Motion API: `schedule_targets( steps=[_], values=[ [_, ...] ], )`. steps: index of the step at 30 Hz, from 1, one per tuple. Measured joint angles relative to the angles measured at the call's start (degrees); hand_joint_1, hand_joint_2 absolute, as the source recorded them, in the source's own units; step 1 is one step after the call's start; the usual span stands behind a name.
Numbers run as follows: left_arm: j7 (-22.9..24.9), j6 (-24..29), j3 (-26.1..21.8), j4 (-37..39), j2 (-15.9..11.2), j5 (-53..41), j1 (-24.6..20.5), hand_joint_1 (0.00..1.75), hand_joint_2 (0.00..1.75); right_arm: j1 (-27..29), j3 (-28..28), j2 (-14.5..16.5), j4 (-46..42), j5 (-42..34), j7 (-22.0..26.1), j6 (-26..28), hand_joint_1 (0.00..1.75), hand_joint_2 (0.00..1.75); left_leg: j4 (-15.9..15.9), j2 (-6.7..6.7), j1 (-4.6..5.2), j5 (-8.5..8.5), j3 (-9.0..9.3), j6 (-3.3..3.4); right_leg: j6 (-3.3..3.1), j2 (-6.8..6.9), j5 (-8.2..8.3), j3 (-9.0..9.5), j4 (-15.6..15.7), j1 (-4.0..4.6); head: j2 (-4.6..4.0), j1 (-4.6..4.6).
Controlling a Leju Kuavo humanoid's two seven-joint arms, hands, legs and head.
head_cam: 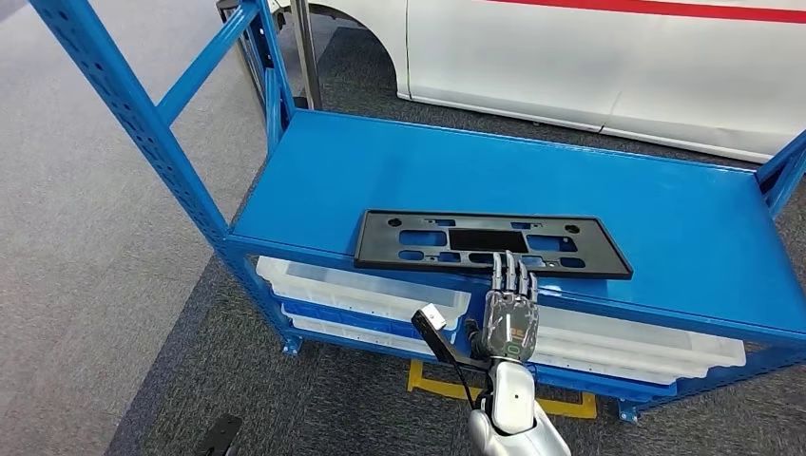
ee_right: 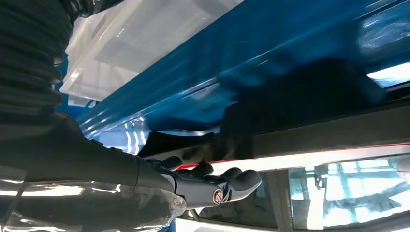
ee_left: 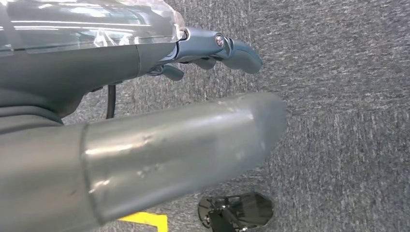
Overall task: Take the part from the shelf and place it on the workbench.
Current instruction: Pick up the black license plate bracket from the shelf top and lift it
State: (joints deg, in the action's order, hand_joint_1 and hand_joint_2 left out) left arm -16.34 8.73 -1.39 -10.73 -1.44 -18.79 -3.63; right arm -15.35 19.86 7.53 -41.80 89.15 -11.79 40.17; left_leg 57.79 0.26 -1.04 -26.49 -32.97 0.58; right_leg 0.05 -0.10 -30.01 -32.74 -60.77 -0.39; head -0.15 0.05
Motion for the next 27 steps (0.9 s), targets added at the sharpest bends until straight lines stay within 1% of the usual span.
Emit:
schedule_targets(
  steps=[1, 2, 3, 4, 5, 6, 7, 8, 9, 10, 11, 12, 14, 15, 16, 17, 18, 19, 20, 21, 22, 23, 24, 25, 26, 27],
  values=[
    [0.0, 0.0, 0.0, 0.0, 0.0, 0.0, 0.0, 0.0, 0.0, -0.1, -0.2, 0.0, 0.1, -0.1, 0.2, 0.0, 0.0, 1.75, -0.2, -0.04, -0.1, 0.01, 0.18, 0.37, 0.24, 0.0, -1.37, -1.12, -2.4, -0.06, 0.0, -0.01],
    [0.0, 0.0, 0.0, 0.0, 0.0, 0.0, -0.1, 0.0, 0.0, -0.2, -0.3, 0.0, 0.3, -0.1, 0.3, 0.0, 0.0, 1.75, -0.2, -0.06, -0.07, -0.06, 0.28, 0.63, 0.41, 0.01, -3.02, -2.85, -5.9, -0.13, 0.0, -0.01],
    [0.0, -0.1, 0.0, 0.0, 0.0, -0.1, -0.1, 0.0, 0.0, -0.2, -0.4, 0.0, 0.5, -0.3, 0.4, 0.0, 0.0, 1.75, -0.2, -0.09, -0.03, -0.17, 0.36, 0.87, 0.55, 0.01, -4.55, -4.97, -9.9, -0.17, 0.0, -0.01],
    [-0.1, -0.1, 0.0, 0.0, 0.0, -0.1, -0.1, 0.0, 0.0, -0.2, -0.6, -0.1, 0.7, -0.4, 0.5, 0.0, 0.0, 1.75, -0.2, -0.08, 0.0, -0.3, 0.48, 0.98, 0.65, 0.02, -5.32, -6.85, -13.0, -0.22, 0.0, -0.01],
    [-0.1, -0.2, 0.0, 0.0, 0.0, -0.3, -0.1, 0.0, 0.0, -0.2, -0.8, -0.1, 0.8, -0.7, 0.8, 0.0, 0.0, 1.75, -0.2, -0.03, 0.02, -0.46, 0.67, 1.03, 0.68, 0.02, -4.99, -7.98, -14.5, -0.27, 0.0, -0.01],
    [-0.2, -0.2, 0.0, 0.0, 0.0, -0.5, -0.1, 0.0, 0.0, -0.2, -1.1, -0.1, 0.9, -1.1, 1.2, 0.0, 0.0, 1.75, -0.2, 0.04, 0.03, -0.67, 0.96, 1.03, 0.62, 0.02, -3.43, -7.96, -13.6, -0.3, 0.0, -0.01],
    [-0.2, -0.2, 0.0, 0.0, 0.0, -0.7, -0.1, 0.0, 0.0, -0.2, -1.4, -0.2, 0.9, -1.5, 1.7, 0.0, 0.0, 1.75, -0.1, 0.14, 0.03, -0.94, 1.37, 0.93, 0.45, 0.02, -0.94, -6.83, -10.5, -0.31, 0.0, -0.01],
    [-0.2, -0.3, 0.0, 0.0, 0.0, -0.9, -0.1, 0.0, 0.0, -0.3, -1.7, -0.2, 0.7, -1.9, 2.3, 0.0, 0.0, 1.75, -0.1, 0.21, 0.02, -1.25, 1.71, 0.78, 0.17, 0.01, 1.34, -5.18, -6.6, -0.28, 0.0, -0.01],
    [-0.2, -0.3, 0.0, 0.0, 0.0, -1.1, -0.1, 0.0, 0.0, -0.3, -2.0, -0.2, 0.6, -2.2, 2.9, 0.0, 0.0, 1.75, 0.0, 0.27, 0.1, -1.55, 1.99, 0.55, -0.09, 0.0, 3.01, -3.71, -3.2, -0.12, 0.0, -0.01],
    [-0.3, -0.3, -0.1, 0.0, 0.0, -1.2, -0.1, 0.0, 0.0, -0.4, -2.2, -0.2, 0.3, -2.4, 3.4, 0.0, 0.0, 1.75, 0.1, 0.3, 0.18, -1.76, 2.06, 0.28, -0.34, 0.01, 3.73, -2.66, -0.7, 0.03, 0.0, -0.02],
    [-0.3, -0.4, -0.1, 0.0, 0.0, -1.3, -0.1, 0.0, 0.0, -0.4, -2.5, -0.1, 0.1, -2.6, 3.8, 0.0, 0.0, 1.75, 0.1, 0.29, 0.26, -1.88, 1.99, -0.02, -0.51, -0.02, 3.64, -2.28, 0.3, 0.2, 0.0, -0.02],
    [-0.3, -0.4, -0.1, 0.0, 0.0, -1.4, -0.1, 0.0, 0.0, -0.4, -2.7, -0.1, -0.1, -2.7, 4.1, 0.0, 0.0, 1.75, 0.1, 0.26, 0.34, -1.92, 1.97, -0.34, -0.64, -0.04, 3.44, -2.24, 0.6, 0.35, 0.0, -0.02],
    [-0.3, -0.4, -0.1, 0.0, 0.0, -1.7, -0.1, 0.0, 0.0, -0.4, -3.0, -0.1, -0.8, -2.9, 4.5, 0.0, 0.0, 1.75, 0.2, 0.16, 0.28, -2.29, 1.97, -0.99, -1.0, -0.12, 3.37, -1.99, 1.2, 0.11, 0.0, -0.01],
    [-0.3, -0.5, -0.1, 0.0, 0.1, -1.9, -0.1, 0.0, 0.0, -0.5, -3.1, 0.0, -1.2, -2.9, 4.8, 0.0, 0.0, 1.75, 1.1, 0.11, 0.21, -2.95, 1.64, -1.3, -1.26, -0.11, 3.41, -1.74, 1.6, -0.06, 0.0, 0.0],
    [-0.3, -0.5, -0.1, 0.0, 0.0, -2.1, -0.1, 0.0, 0.0, -0.6, -3.2, 0.1, -1.5, -3.0, 5.1, 0.0, 0.0, 1.75, 3.1, 0.08, 0.15, -4.15, 0.74, -1.58, -1.49, -0.08, 3.45, -1.47, 1.9, -0.25, 0.0, 0.01],
    [-0.3, -0.5, -0.2, 0.0, 0.0, -2.4, -0.1, 0.0, 0.0, -0.7, -3.2, 0.3, -1.8, -3.0, 5.3, 0.0, 0.0, 1.75, 6.5, 0.04, 0.07, -5.78, -0.89, -1.84, -1.71, -0.02, 3.41, -1.26, 2.0, -0.28, 0.0, 0.02],
    [-0.3, -0.6, -0.2, 0.0, 0.0, -2.6, -0.1, 0.0, 0.0, -0.8, -3.3, 0.4, -2.0, -3.2, 5.5, 0.0, 0.0, 1.75, 10.5, 0.04, 0.06, -7.43, -3.0, -2.08, -1.9, 0.04, 3.3, -1.14, 2.0, -0.28, 0.0, 0.03],
    [-0.3, -0.6, -0.3, 0.0, 0.0, -2.9, -0.1, 0.0, 0.0, -0.8, -3.3, 0.5, -2.2, -3.4, 5.7, 0.0, 0.0, 1.75, 14.1, 0.04, 0.04, -8.53, -5.04, -2.28, -2.0, 0.06, 3.19, -1.04, 2.0, -0.27, 0.0, 0.03],
    [-0.3, -0.7, -0.3, 0.0, -0.1, -3.2, 0.0, 0.0, 0.0, -0.8, -3.3, 0.6, -2.4, -3.7, 5.9, 0.0, 0.0, 1.75, 16.3, 0.04, 0.0, -8.62, -6.42, -2.4, -2.06, 0.07, 3.06, -0.9, 2.0, -0.26, 0.0, 0.03],
    [-0.3, -0.7, -0.4, 0.0, -0.1, -3.4, 0.0, 0.0, 0.0, -0.8, -3.3, 0.7, -2.5, -3.9, 6.0, 0.0, 0.0, 1.75, 16.1, 0.03, -0.04, -7.49, -6.72, -2.44, -2.04, 0.05, 2.9, -0.69, 1.9, -0.26, 0.0, 0.03],
    [-0.2, -0.7, -0.5, 0.0, -0.1, -3.6, 0.0, 0.0, 0.0, -0.9, -3.4, 0.8, -2.7, -4.0, 6.2, 0.0, 0.0, 1.75, 13.7, 0.01, -0.09, -5.36, -5.89, -2.4, -1.98, 0.0, 2.69, -0.4, 1.9, -0.27, 0.0, 0.03],
    [-0.2, -0.7, -0.5, 0.0, -0.1, -3.8, 0.0, 0.0, 0.0, -0.9, -3.4, 0.9, -2.9, -4.1, 6.3, 0.0, 0.0, 1.75, 9.6, -0.04, -0.12, -2.85, -4.29, -2.26, -1.83, -0.03, 2.41, -0.06, 1.8, -0.27, 0.0, 0.03],
    [-0.2, -0.7, -0.6, 0.0, -0.1, -3.9, 0.0, 0.0, 0.0, -0.9, -3.4, 1.0, -3.1, -4.3, 6.4, 0.0, 0.0, 1.75, 5.9, -0.08, -0.01, -1.02, -2.64, -2.08, -1.62, -0.07, 2.15, 0.18, 1.7, -0.18, 0.0, 0.02],
    [-0.2, -0.7, -0.8, 0.0, -0.1, -4.0, -0.1, 0.0, 0.0, -1.0, -3.4, 1.2, -3.3, -4.5, 6.6, 0.0, 0.0, 1.75, 2.9, -0.1, 0.11, 0.0, -1.33, -1.8, -1.39, -0.1, 1.97, 0.23, 1.6, -0.08, 0.0, 0.02],
    [-0.1, -0.7, -0.9, 0.0, -0.1, -4.2, -0.1, 0.0, 0.0, -1.1, -3.4, 1.3, -3.4, -4.8, 6.8, 0.0, 0.0, 1.75, 1.2, -0.1, 0.24, 0.28, -0.65, -1.51, -1.14, -0.11, 1.9, 0.15, 1.5, 0.02, 0.0, 0.01],
    [-0.1, -0.8, -1.1, 0.0, -0.1, -4.3, -0.1, 0.0, 0.0, -1.1, -3.4, 1.3, -3.5, -5.1, 7.0, 0.0, 0.0, 1.75, 0.9, -0.06, 0.39, -0.01, -0.5, -1.25, -0.94, -0.1, 1.93, 0.01, 1.5, 0.1, 0.0, 0.01]
  ],
)
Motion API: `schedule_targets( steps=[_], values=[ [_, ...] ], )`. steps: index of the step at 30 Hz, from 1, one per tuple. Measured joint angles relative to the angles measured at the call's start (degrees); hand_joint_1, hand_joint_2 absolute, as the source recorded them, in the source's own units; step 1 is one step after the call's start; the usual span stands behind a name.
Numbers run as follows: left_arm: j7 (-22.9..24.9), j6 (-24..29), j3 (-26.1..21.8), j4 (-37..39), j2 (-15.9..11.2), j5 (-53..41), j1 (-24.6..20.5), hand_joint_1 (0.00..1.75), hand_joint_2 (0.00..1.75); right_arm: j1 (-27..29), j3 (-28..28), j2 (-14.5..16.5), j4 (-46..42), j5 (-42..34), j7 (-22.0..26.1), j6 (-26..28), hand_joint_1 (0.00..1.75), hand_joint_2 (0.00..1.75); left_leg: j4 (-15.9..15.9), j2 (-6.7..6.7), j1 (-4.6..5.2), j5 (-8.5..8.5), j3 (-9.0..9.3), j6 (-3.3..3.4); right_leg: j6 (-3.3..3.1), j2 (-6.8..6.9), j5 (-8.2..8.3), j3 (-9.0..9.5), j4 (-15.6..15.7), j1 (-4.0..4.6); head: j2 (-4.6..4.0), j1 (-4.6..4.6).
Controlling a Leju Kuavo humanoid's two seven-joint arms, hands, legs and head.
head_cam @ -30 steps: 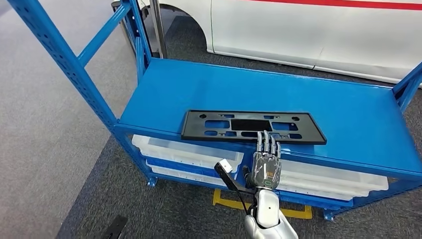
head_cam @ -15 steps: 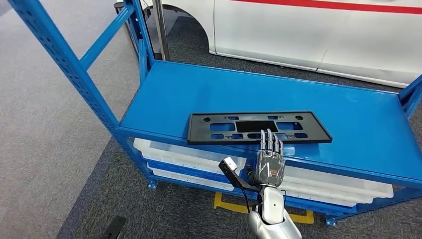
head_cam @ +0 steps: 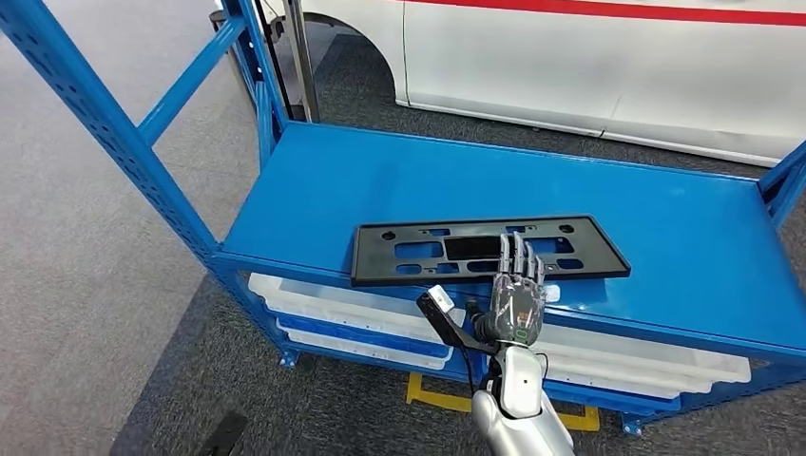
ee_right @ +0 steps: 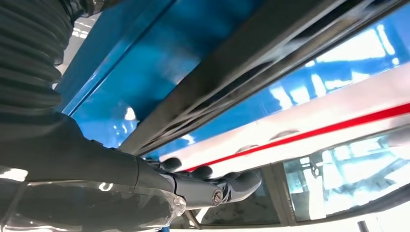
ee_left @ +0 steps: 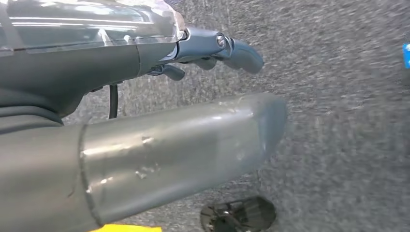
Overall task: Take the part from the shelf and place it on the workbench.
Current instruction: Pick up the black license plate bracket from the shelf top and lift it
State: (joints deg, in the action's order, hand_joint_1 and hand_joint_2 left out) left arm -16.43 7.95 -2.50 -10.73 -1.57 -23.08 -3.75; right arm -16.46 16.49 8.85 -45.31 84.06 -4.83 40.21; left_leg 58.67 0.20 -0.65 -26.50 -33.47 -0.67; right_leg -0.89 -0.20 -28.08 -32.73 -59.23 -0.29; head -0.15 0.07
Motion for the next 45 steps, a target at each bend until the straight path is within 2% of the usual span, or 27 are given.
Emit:
schedule_targets(
  steps=[3, 5, 7, 8, 9, 10, 12, 13, 15, 17, 19, 20, 22, 23, 24, 25, 27, 29, 32, 34, 35, 37, 38, 39, 40, 43, 45],
  values=[
    [0.1, 0.0, -0.4, 0.0, 0.0, -0.4, 0.2, 0.0, 0.0, -0.1, 0.0, 0.2, -0.5, -0.6, 0.4, 0.0, 0.0, 1.75, -0.8, 0.01, -0.27, 0.14, 0.24, 0.98, 0.7, 0.05, -0.73, -0.29, -0.7, -0.04, 0.0, -0.01],
    [0.1, 0.0, -0.5, 0.0, 0.0, -0.7, 0.1, 0.0, 0.0, -0.3, 0.0, 0.2, -0.7, -0.9, 0.4, 0.0, 0.0, 1.75, -1.1, -0.04, -0.43, 0.23, 0.55, 1.74, 1.11, 0.06, -3.46, -2.42, -5.4, -0.12, 0.0, -0.03],
    [0.2, 0.0, -0.5, 0.0, 0.0, -1.0, 0.0, 0.0, 0.0, -0.3, 0.0, 0.2, -0.8, -1.1, 0.4, 0.0, 0.0, 1.75, -1.1, -0.05, -0.35, 0.09, 0.63, 2.16, 1.31, 0.06, -6.45, -6.3, -12.8, -0.14, 0.0, -0.03],
    [0.2, 0.0, -0.5, 0.0, 0.0, -1.1, 0.1, 0.0, 0.0, -0.2, 0.0, 0.2, -0.8, -1.2, 0.4, 0.0, 0.0, 1.75, -1.1, -0.02, -0.31, -0.01, 0.68, 2.24, 1.37, 0.07, -6.9, -7.81, -15.3, -0.17, 0.0, -0.03],
    [0.2, 0.0, -0.5, 0.0, 0.0, -1.1, 0.1, 0.0, 0.0, -0.2, 0.0, 0.2, -0.8, -1.2, 0.3, 0.0, 0.0, 1.75, -1.0, 0.02, -0.29, -0.13, 0.76, 2.29, 1.37, 0.07, -6.22, -8.46, -15.9, -0.19, 0.0, -0.04],
    [0.3, 0.0, -0.5, 0.0, 0.0, -1.2, 0.1, 0.0, 0.0, -0.2, 0.0, 0.2, -0.7, -1.2, 0.3, 0.0, 0.0, 1.75, -0.9, 0.09, -0.28, -0.29, 0.91, 2.27, 1.29, 0.07, -4.49, -8.02, -14.3, -0.22, 0.0, -0.03],
    [0.3, 0.0, -0.6, 0.0, 0.0, -1.3, 0.1, 0.0, 0.0, -0.3, 0.0, 0.2, -0.7, -1.2, 0.3, 0.0, 0.0, 1.75, -0.7, 0.24, -0.21, -0.77, 1.32, 2.02, 0.84, 0.06, -0.13, -4.94, -7.3, -0.13, 0.0, -0.04],
    [0.3, 0.0, -0.6, 0.0, 0.0, -1.3, 0.1, 0.0, 0.0, -0.4, 0.0, 0.2, -0.7, -1.2, 0.3, 0.0, 0.0, 1.75, -0.5, 0.3, -0.11, -1.02, 1.41, 1.77, 0.6, 0.05, 1.1, -3.44, -4.0, -0.02, 0.0, -0.04],
    [0.3, 0.0, -0.6, 0.0, 0.0, -1.4, 0.0, 0.0, 0.0, -0.5, 0.0, 0.2, -0.7, -1.2, 0.3, 0.0, 0.0, 1.75, -0.4, 0.29, -0.01, -1.26, 1.29, 1.14, 0.29, -0.01, 1.32, -2.24, -1.1, 0.29, 0.0, -0.03],
    [0.3, -0.1, -0.6, 0.0, 0.0, -1.5, 0.0, 0.0, 0.0, -0.5, 0.0, 0.3, -0.7, -1.3, 0.2, 0.0, 0.0, 1.75, -0.4, 0.17, -0.07, -1.44, 1.17, 0.51, 0.05, -0.07, 1.26, -2.15, -0.5, 0.21, 0.0, -0.02],
    [0.4, -0.1, -0.6, 0.0, 0.0, -1.8, -0.1, 0.0, 0.0, -0.7, 0.0, 0.4, -0.7, -1.1, -0.1, 0.0, 0.0, 1.75, 1.4, 0.06, -0.16, -2.83, 0.51, -0.06, -0.48, -0.06, 1.4, -1.7, 0.1, -0.12, 0.0, 0.0],
    [0.5, -0.1, -0.6, 0.0, -0.1, -2.0, -0.2, 0.0, 0.0, -0.9, 0.0, 0.4, -0.5, -0.9, -0.4, 0.0, 0.0, 1.75, 4.0, 0.05, -0.25, -4.26, -0.63, -0.31, -0.77, 0.02, 1.42, -1.45, 0.3, -0.27, 0.0, 0.01],
    [0.7, -0.1, -0.6, 0.0, -0.1, -2.5, -0.2, 0.0, 0.0, -1.3, 0.0, 0.4, 0.5, -0.2, -1.3, 0.0, 0.0, 1.75, 11.5, 0.04, -0.38, -7.45, -4.34, -0.82, -1.16, 0.15, 1.25, -1.22, 0.3, -0.25, 0.0, 0.01],
    [0.9, -0.2, -0.6, 0.0, -0.2, -2.8, -0.2, 0.0, 0.0, -1.6, 0.0, 0.4, 1.2, 0.1, -1.7, -0.1, 0.0, 1.75, 14.5, 0.03, -0.48, -8.17, -6.01, -1.03, -1.24, 0.18, 1.15, -1.14, 0.3, -0.24, 0.0, 0.01],
    [1.0, -0.2, -0.6, 0.0, -0.2, -3.1, -0.2, 0.0, 0.0, -1.8, 0.0, 0.4, 1.9, 0.4, -2.2, -0.1, 0.0, 1.75, 15.6, 0.02, -0.57, -7.81, -6.85, -1.19, -1.25, 0.17, 1.05, -1.05, 0.3, -0.24, 0.0, 0.0],
    [1.1, -0.2, -0.6, 0.0, -0.2, -3.4, -0.2, 0.0, 0.0, -2.2, 0.0, 0.4, 2.6, 0.7, -2.6, -0.1, 0.0, 1.75, 14.2, 0.0, -0.67, -6.21, -6.49, -1.27, -1.18, 0.11, 0.9, -0.88, 0.2, -0.28, 0.0, 0.0],
    [1.2, -0.1, -0.6, 0.0, -0.3, -4.0, -0.4, 0.0, 0.0, -3.2, 0.0, 0.4, 4.2, 1.2, -3.4, -0.2, 0.0, 1.75, 7.0, -0.05, -0.81, -1.83, -3.4, -1.24, -0.83, -0.01, 0.44, -0.41, 0.0, -0.35, 0.0, 0.0],
    [1.2, 0.1, -0.6, 0.0, -0.3, -4.6, -0.6, 0.0, 0.0, -4.5, 0.0, 0.4, 5.9, 1.7, -3.9, -0.1, 0.0, 1.75, 1.5, 0.0, -0.63, 0.15, -0.83, -0.88, -0.3, -0.12, 0.09, -0.36, -0.4, -0.18, 0.0, 0.0],
    [1.2, 0.3, -0.6, 0.0, -0.3, -4.9, -0.7, 0.0, 0.0, -5.7, 0.0, 0.4, 7.5, 1.9, -4.2, -0.1, 0.0, 1.75, 0.2, 0.13, -0.51, -0.03, -0.39, 0.06, 0.46, -0.15, 0.08, -0.58, -0.4, 0.04, 0.0, -0.01],
    [1.1, 0.3, -0.6, 0.0, -0.3, -4.9, -0.8, 0.0, 0.0, -6.2, 0.0, 0.4, 8.3, 2.1, -4.5, -0.1, 0.0, 1.75, -0.4, 0.06, -0.74, 0.26, -0.17, 0.87, 0.91, -0.13, -1.15, -1.08, -1.8, 0.01, 0.0, -0.02],
    [1.0, 0.3, -0.6, 0.0, -0.3, -4.9, -0.8, 0.0, 0.0, -6.5, 0.0, 0.4, 8.6, 2.3, -4.7, -0.1, 0.0, 1.75, -0.6, 0.01, -0.85, 0.38, -0.08, 1.29, 1.1, -0.11, -2.53, -2.02, -4.0, -0.01, 0.0, -0.03],
    [1.0, 0.2, -0.6, 0.0, -0.3, -5.0, -0.9, 0.0, 0.0, -6.9, 0.0, 0.3, 9.6, 2.8, -5.4, -0.2, 0.0, 1.75, -0.7, -0.05, -0.72, 0.4, -0.08, 1.77, 1.32, -0.07, -5.95, -5.44, -11.2, -0.11, 0.0, -0.04],
    [1.0, 0.2, -0.6, 0.0, -0.3, -5.1, -0.9, 0.0, 0.0, -7.1, 0.0, 0.1, 10.2, 3.3, -5.9, -0.3, 0.0, 1.75, -0.6, -0.06, -0.66, 0.38, -0.08, 1.82, 1.38, -0.07, -6.85, -7.03, -14.3, -0.13, 0.0, -0.05],
    [1.1, 0.2, -0.6, 0.0, -0.4, -5.2, -0.9, 0.0, 0.0, -7.5, 0.0, 0.0, 10.8, 3.9, -6.6, -0.6, 0.0, 1.75, -0.6, -0.05, -0.63, 0.34, -0.04, 1.85, 1.4, -0.07, -6.82, -7.96, -15.9, -0.14, 0.0, -0.04],
    [1.1, 0.2, -0.6, 0.0, -0.5, -5.3, -0.9, 0.0, 0.0, -8.0, 0.0, -0.3, 11.3, 4.5, -7.4, -1.0, 0.0, 1.75, -0.5, -0.01, -0.62, 0.29, 0.03, 1.85, 1.35, -0.06, -5.65, -7.83, -15.3, -0.14, 0.0, -0.04],
    [1.0, 0.0, -0.8, 0.0, -0.8, -5.6, -0.9, 0.0, 0.0, -10.1, 0.6, -1.3, 13.3, 5.6, -9.9, -2.1, 0.0, 1.75, -0.4, 0.15, -0.51, 0.05, 0.3, 1.56, 0.77, -0.07, -0.08, -3.01, -4.6, 0.01, 0.0, -0.04],
    [1.0, 0.0, -1.1, 0.0, -1.0, -5.7, -0.9, 0.0, 0.0, -11.3, 1.1, -2.0, 14.5, 5.7, -11.4, -2.8, 0.0, 1.75, -0.3, 0.24, -0.38, 0.04, 0.22, 1.05, 0.41, -0.12, 0.91, -1.27, -0.5, 0.33, 0.0, -0.03]
  ],
)
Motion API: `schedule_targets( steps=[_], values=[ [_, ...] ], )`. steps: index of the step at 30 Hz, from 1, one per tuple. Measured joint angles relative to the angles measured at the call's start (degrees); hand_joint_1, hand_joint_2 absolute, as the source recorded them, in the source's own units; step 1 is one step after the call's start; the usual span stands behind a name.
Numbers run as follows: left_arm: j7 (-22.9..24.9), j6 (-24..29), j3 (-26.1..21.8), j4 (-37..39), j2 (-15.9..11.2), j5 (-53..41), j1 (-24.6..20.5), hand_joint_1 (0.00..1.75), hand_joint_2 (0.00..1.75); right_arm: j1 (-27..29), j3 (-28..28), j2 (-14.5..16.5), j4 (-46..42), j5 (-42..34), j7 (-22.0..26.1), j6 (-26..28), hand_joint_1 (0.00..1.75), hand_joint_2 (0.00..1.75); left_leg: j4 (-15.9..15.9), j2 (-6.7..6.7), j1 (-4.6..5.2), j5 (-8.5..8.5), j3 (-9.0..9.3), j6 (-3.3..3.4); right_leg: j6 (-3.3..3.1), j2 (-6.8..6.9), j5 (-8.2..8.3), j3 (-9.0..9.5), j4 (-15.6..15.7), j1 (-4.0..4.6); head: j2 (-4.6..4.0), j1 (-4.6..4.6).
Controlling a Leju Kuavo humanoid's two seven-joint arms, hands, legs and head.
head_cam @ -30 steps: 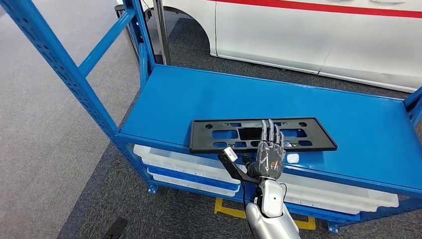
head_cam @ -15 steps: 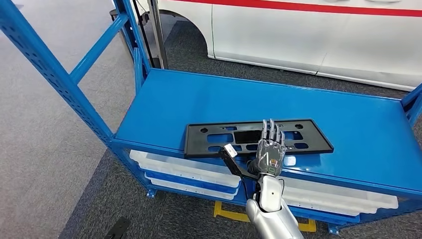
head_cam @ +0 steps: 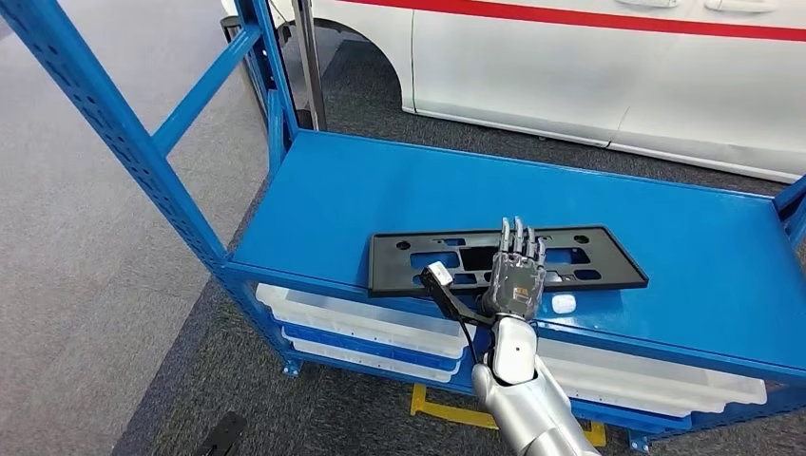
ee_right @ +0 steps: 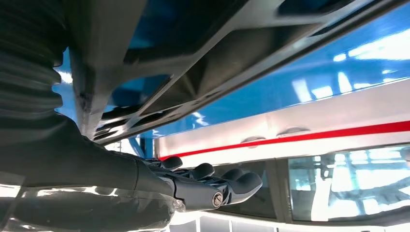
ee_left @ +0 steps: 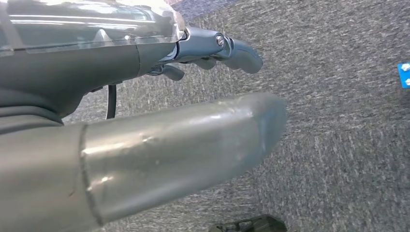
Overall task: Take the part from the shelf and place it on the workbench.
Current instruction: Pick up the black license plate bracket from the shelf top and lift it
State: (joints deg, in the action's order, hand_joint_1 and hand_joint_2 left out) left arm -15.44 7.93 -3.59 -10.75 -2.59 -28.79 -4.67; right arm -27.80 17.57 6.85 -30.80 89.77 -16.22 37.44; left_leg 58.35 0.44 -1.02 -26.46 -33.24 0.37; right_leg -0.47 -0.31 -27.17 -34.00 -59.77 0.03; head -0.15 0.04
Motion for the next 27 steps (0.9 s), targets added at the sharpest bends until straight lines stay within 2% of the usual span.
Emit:
schedule_targets(
  steps=[2, 4, 5, 8, 9, 10, 11, 12, 14, 15, 18, 19, 21, 23, 24, 25, 26, 27],
  values=[
    [0.1, 0.1, -0.5, 0.0, -0.4, 0.1, 0.0, 0.0, 0.0, -1.0, 0.3, -0.9, 1.1, 0.0, -1.2, -0.6, 0.0, 1.75, -0.2, 0.04, -0.01, 0.14, -0.01, -0.65, -0.32, -0.04, 0.1, 0.05, 0.3, 0.11, 0.0, 0.01],
    [0.1, 0.1, -1.0, 0.0, -1.0, 0.2, 0.1, 0.0, 0.0, -1.9, 0.4, -1.8, 1.9, 0.0, -2.0, -1.1, 0.0, 1.75, 0.7, -0.06, -0.13, -0.75, -0.26, -1.21, -0.92, 0.06, 0.47, 0.39, 1.0, -0.16, 0.0, 0.01],
    [0.1, 0.1, -1.2, 0.0, -1.4, 0.2, 0.2, 0.0, 0.0, -2.3, 0.4, -2.3, 2.4, 0.1, -2.3, -1.3, 0.0, 1.75, 2.6, -0.11, -0.18, -2.05, -1.01, -1.44, -1.22, 0.16, 0.66, 0.57, 1.3, -0.35, 0.0, 0.02],
    [0.1, -0.1, -1.9, 0.0, -2.2, 0.2, 0.5, 0.0, 0.0, -3.1, 0.4, -4.2, 3.6, 0.1, -3.0, -1.7, 0.0, 1.75, 13.0, -0.19, -0.26, -7.23, -5.49, -1.91, -1.48, 0.42, 0.78, 0.67, 1.4, -0.37, 0.0, 0.03],
    [0.0, -0.1, -2.1, 0.0, -2.3, 0.1, 0.7, 0.0, 0.0, -3.2, 0.4, -4.8, 3.9, 0.1, -3.2, -1.8, 0.0, 1.75, 15.2, -0.2, -0.29, -7.76, -6.42, -2.02, -1.46, 0.44, 0.77, 0.68, 1.4, -0.37, 0.0, 0.03],
    [-0.1, -0.2, -2.3, 0.0, -2.3, 0.1, 0.8, 0.0, 0.0, -3.3, 0.4, -5.3, 4.2, 0.1, -3.3, -1.8, 0.0, 1.75, 15.3, -0.21, -0.33, -7.17, -6.37, -2.09, -1.42, 0.45, 0.74, 0.71, 1.3, -0.4, 0.0, 0.03],
    [-0.2, -0.2, -2.3, 0.0, -2.3, 0.0, 0.9, 0.0, 0.0, -3.4, 0.4, -5.8, 4.5, 0.1, -3.5, -1.9, 0.0, 1.75, 13.1, -0.23, -0.41, -5.57, -5.2, -2.12, -1.33, 0.45, 0.68, 0.75, 1.2, -0.46, 0.0, 0.03],
    [-0.3, -0.2, -2.3, 0.0, -2.3, -0.1, 0.9, 0.0, 0.0, -3.5, 0.4, -6.2, 4.6, 0.1, -3.6, -1.9, 0.0, 1.75, 9.2, -0.25, -0.53, -3.54, -3.2, -2.15, -1.17, 0.43, 0.57, 0.8, 1.1, -0.5, 0.0, 0.03],
    [-0.5, -0.2, -2.4, 0.0, -2.4, -0.2, 0.8, 0.0, 0.0, -3.7, 0.4, -6.9, 4.9, 0.0, -3.8, -1.9, 0.0, 1.75, 2.2, -0.13, -0.54, -1.21, 0.4, -1.98, -0.62, 0.4, 0.3, 0.73, 0.7, -0.3, 0.0, 0.01],
    [-0.5, -0.2, -2.4, 0.0, -2.4, -0.2, 0.8, 0.0, 0.0, -3.9, 0.4, -7.2, 5.0, 0.0, -3.9, -2.0, 0.22, 1.75, 0.5, -0.05, -0.49, -0.95, 1.23, -1.74, -0.31, 0.37, 0.26, 0.68, 0.6, -0.15, 0.0, -0.01],
    [-0.8, -0.2, -2.5, 0.0, -2.3, -0.2, 0.9, 0.0, 0.0, -4.0, 0.4, -8.2, 5.4, -0.2, -3.8, -2.6, 1.52, 1.75, -0.1, 0.01, -0.34, -0.75, 1.31, -0.56, 0.53, 0.25, 0.37, 0.64, 0.6, -0.17, 0.0, -0.04],
    [-0.9, -0.2, -2.6, 0.0, -2.3, -0.2, 0.9, 0.0, 0.0, -3.9, 0.3, -8.4, 5.6, -0.4, -3.5, -3.0, 1.74, 1.75, -0.2, -0.07, -0.35, -0.57, 1.29, -0.11, 0.8, 0.24, -0.22, 0.35, -0.1, -0.29, 0.0, -0.04],
    [-1.1, -0.2, -2.7, 0.0, -2.3, -0.3, 0.8, 0.0, 0.0, -3.9, -0.1, -8.6, 5.8, -0.7, -2.6, -4.1, 1.75, 1.75, -0.4, -0.27, -0.36, -0.26, 1.13, 0.69, 1.24, 0.24, -3.27, -1.74, -4.7, -0.44, 0.0, -0.04],
    [-1.2, -0.2, -3.0, 0.0, -2.3, -0.5, 0.9, 0.0, 0.0, -3.8, -0.5, -8.7, 6.0, -0.8, -1.8, -4.7, 1.75, 1.75, -0.4, -0.44, -0.15, -0.18, 0.86, 1.02, 1.46, 0.26, -6.91, -5.36, -12.3, -0.43, 0.0, -0.05],
    [-1.2, -0.2, -3.2, 0.0, -2.2, -0.5, 1.0, 0.0, 0.0, -3.7, -0.7, -8.7, 6.1, -0.8, -1.6, -4.8, 1.75, 1.75, -0.4, -0.5, -0.03, -0.17, 0.81, 1.07, 1.45, 0.26, -7.64, -6.63, -15.0, -0.42, 0.0, -0.05],
    [-1.2, -0.2, -3.3, 0.0, -2.1, -0.6, 1.0, 0.0, 0.0, -3.6, -0.8, -8.7, 6.2, -0.9, -1.4, -4.8, 1.75, 1.75, -0.4, -0.52, 0.09, -0.17, 0.82, 1.1, 1.32, 0.26, -7.21, -6.94, -15.6, -0.38, 0.0, -0.05],
    [-1.2, -0.2, -3.5, 0.0, -2.1, -0.7, 1.1, 0.0, 0.0, -3.6, -0.9, -8.7, 6.2, -1.0, -1.3, -4.9, 1.75, 1.75, -0.4, -0.51, 0.21, -0.19, 0.91, 1.11, 1.07, 0.26, -5.74, -6.12, -14.0, -0.32, 0.0, -0.05],
    [-1.3, -0.2, -3.6, 0.0, -1.9, -0.7, 1.1, 0.0, 0.0, -3.6, -1.1, -8.7, 6.2, -1.1, -1.2, -4.9, 1.75, 1.75, -0.4, -0.48, 0.34, -0.23, 1.04, 1.13, 0.66, 0.24, -3.56, -4.32, -10.3, -0.19, 0.0, -0.06]
  ],
)
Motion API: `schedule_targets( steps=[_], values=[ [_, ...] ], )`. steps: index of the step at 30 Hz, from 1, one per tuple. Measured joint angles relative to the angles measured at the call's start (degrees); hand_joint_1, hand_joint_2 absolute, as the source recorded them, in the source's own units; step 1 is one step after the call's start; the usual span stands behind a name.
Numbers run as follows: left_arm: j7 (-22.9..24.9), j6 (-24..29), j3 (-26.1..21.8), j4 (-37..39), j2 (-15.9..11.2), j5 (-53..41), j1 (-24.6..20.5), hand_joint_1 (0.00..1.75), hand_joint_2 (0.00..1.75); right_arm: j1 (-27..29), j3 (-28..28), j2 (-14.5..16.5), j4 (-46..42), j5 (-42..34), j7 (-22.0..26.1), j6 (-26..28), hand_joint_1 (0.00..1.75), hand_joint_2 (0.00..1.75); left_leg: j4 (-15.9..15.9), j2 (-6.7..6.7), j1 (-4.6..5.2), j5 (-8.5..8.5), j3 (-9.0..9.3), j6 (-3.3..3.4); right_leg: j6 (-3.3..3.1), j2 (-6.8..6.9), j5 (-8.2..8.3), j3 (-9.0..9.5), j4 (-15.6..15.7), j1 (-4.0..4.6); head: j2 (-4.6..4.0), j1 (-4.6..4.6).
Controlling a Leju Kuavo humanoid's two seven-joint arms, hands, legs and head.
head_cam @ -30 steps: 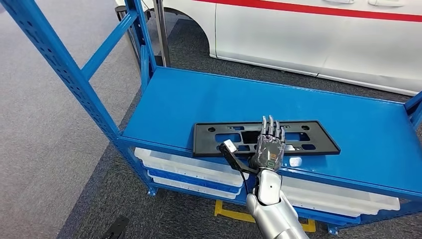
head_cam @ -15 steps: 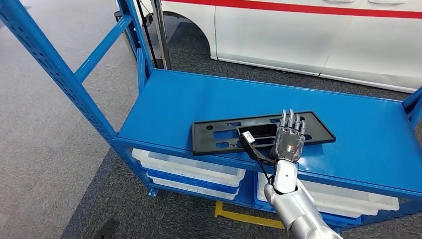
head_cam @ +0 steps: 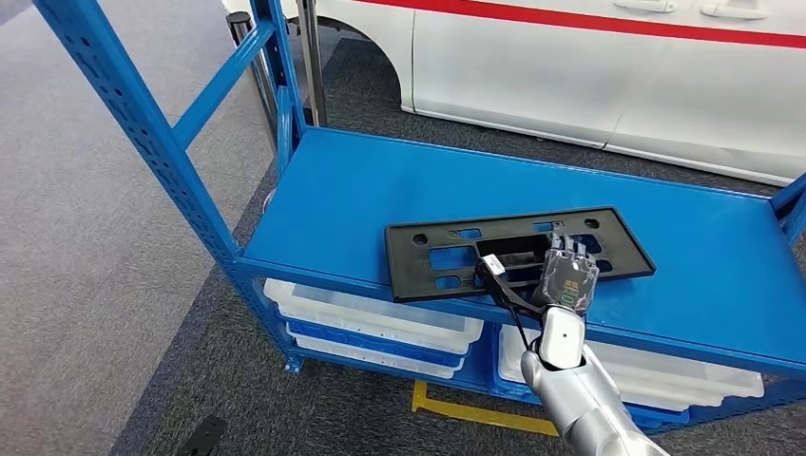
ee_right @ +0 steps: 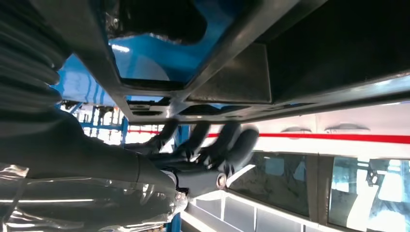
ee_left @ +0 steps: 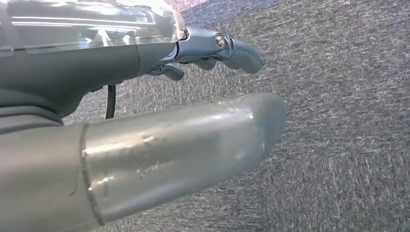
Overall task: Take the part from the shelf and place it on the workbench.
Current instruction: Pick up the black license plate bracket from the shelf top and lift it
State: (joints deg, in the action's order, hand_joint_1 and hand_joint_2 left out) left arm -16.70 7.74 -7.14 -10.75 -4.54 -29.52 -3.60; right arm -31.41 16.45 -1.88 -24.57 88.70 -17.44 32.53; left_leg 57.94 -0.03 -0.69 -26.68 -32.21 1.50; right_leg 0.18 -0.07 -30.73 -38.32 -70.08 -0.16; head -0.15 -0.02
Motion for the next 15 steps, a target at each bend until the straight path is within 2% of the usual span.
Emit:
schedule_targets(
  steps=[2, 3, 4, 6, 8, 9, 11, 12, 13, 14, 15],
  values=[
    [-0.1, 0.0, -0.1, 0.0, 0.4, 0.0, 0.0, 0.0, 0.0, -0.1, -0.3, -0.1, 0.0, 0.0, 0.3, -0.1, 1.75, 1.75, 0.0, 0.04, 0.23, -0.09, 0.11, -0.09, -1.03, 0.01, 3.12, 3.75, 7.8, 0.4, 0.0, 0.02],
    [-0.1, 0.0, -0.1, 0.0, 0.6, 0.0, 0.0, 0.0, 0.0, -0.2, -0.3, -0.1, 0.0, 0.0, 0.4, -0.1, 1.75, 1.75, 0.0, 0.05, 0.24, -0.09, 0.06, -0.23, -1.37, 0.04, 3.78, 4.81, 10.2, 0.63, 0.0, 0.03],
    [-0.1, 0.0, -0.1, 0.0, 0.7, 0.0, 0.0, 0.0, 0.0, -0.2, -0.3, -0.1, 0.0, 0.0, 0.5, -0.1, 1.75, 1.75, 0.0, 0.04, 0.21, -0.08, 0.01, -0.44, -1.55, 0.08, 3.76, 5.14, 11.1, 0.82, 0.0, 0.04],
    [-0.2, 0.0, -0.2, 0.0, 0.8, 0.0, 0.1, 0.0, 0.0, -0.4, -0.4, -0.2, 0.0, 0.1, 0.7, -0.2, 1.75, 1.75, -0.3, 0.07, 0.05, -0.09, 0.15, -1.01, -1.66, 0.18, 4.03, 5.37, 11.7, 0.77, 0.0, 0.03],
    [-0.4, 0.0, -0.2, 0.0, 1.0, 0.1, 0.2, 0.0, 0.0, -0.5, -0.4, -0.2, -0.1, 0.1, 0.9, -0.4, 1.75, 1.75, 1.1, 0.13, 0.04, -1.4, -0.28, -1.54, -2.03, 0.32, 4.56, 5.94, 12.8, 0.28, 0.0, 0.04],
    [-0.4, 0.0, -0.2, 0.0, 1.0, 0.2, 0.2, 0.0, 0.0, -0.5, -0.4, -0.2, -0.1, 0.2, 1.0, -0.5, 1.75, 1.75, 3.4, 0.16, 0.01, -2.86, -1.22, -1.78, -2.2, 0.42, 4.83, 6.17, 13.3, 0.01, 0.0, 0.05],
    [-0.5, 0.0, -0.3, 0.0, 1.1, 0.3, 0.4, 0.0, 0.0, -0.4, -0.4, -0.2, -0.1, 0.3, 1.0, -0.6, 1.75, 1.75, 10.8, 0.15, -0.14, -6.43, -4.56, -2.24, -2.38, 0.48, 4.96, 6.22, 13.4, -0.04, 0.0, 0.09],
    [-0.5, 0.0, -0.3, 0.0, 1.1, 0.4, 0.5, 0.0, 0.0, -0.4, -0.4, -0.2, 0.0, 0.3, 1.0, -0.6, 1.75, 1.75, 13.9, 0.14, -0.27, -7.39, -6.03, -2.49, -2.37, 0.49, 4.94, 6.19, 13.4, -0.06, 0.0, 0.09],
    [-0.5, 0.0, -0.4, 0.0, 1.1, 0.4, 0.6, 0.0, 0.0, -0.4, -0.4, -0.2, 0.0, 0.4, 1.0, -0.6, 1.75, 1.75, 15.3, 0.12, -0.41, -7.37, -6.75, -2.71, -2.32, 0.48, 4.89, 6.18, 13.3, -0.08, 0.0, 0.1],
    [-0.5, 0.0, -0.4, 0.0, 1.1, 0.4, 0.7, 0.0, 0.0, -0.4, -0.4, -0.2, 0.0, 0.4, 1.0, -0.6, 1.75, 1.75, 14.4, 0.11, -0.54, -6.22, -6.4, -2.85, -2.24, 0.44, 4.81, 6.18, 13.1, -0.11, 0.0, 0.1],
    [-0.5, 0.0, -0.4, 0.0, 1.2, 0.5, 0.8, 0.0, 0.0, -0.3, -0.5, -0.2, 0.0, 0.4, 1.0, -0.6, 1.75, 1.75, 11.3, 0.09, -0.66, -4.2, -4.96, -2.95, -2.08, 0.4, 4.66, 6.2, 12.9, -0.18, 0.0, 0.09]
  ],
)
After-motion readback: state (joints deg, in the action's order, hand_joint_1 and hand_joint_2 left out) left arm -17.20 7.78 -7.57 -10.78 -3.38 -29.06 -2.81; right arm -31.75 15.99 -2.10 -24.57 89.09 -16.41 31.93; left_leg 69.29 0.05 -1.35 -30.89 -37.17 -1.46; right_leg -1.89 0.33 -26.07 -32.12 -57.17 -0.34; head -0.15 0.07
